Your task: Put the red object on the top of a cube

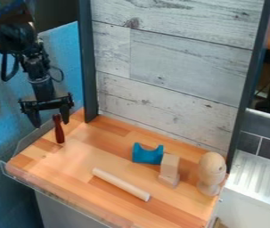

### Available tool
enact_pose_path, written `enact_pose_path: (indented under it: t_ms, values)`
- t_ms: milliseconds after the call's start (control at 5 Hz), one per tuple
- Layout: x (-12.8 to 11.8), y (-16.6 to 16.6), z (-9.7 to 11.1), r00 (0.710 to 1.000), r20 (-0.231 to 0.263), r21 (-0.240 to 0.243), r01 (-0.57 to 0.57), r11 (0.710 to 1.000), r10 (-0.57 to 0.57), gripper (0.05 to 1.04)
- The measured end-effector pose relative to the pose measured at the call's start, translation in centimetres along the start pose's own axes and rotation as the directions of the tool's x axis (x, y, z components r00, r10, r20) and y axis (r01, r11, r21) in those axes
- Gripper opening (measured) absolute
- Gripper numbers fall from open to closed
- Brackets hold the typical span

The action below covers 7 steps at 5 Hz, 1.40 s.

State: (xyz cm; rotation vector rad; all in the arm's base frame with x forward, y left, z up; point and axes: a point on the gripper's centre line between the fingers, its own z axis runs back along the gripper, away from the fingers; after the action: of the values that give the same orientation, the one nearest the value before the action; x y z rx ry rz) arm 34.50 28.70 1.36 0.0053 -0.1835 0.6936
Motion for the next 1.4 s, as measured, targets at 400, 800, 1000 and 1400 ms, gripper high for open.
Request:
enact_pose_path:
  t_ms: [400, 800, 1000, 1400]
  values:
    - [1.3, -1.1, -0.8, 1.0, -0.008, 0.008, 0.008, 1.0, -0.008, 0.974]
    - [1.8, -1.9, -1.3, 1.0, 0.005, -0.004, 0.008, 1.0, -0.008, 0.395]
    - [0.2, -3.0, -1.4, 0.999, -0.021, -0.024, 0.033, 0.999, -0.034, 0.321]
    - [-4.7, -9.7, 5.6, 0.977, -0.11, -0.228, 0.152, 0.962, -0.181, 0.321]
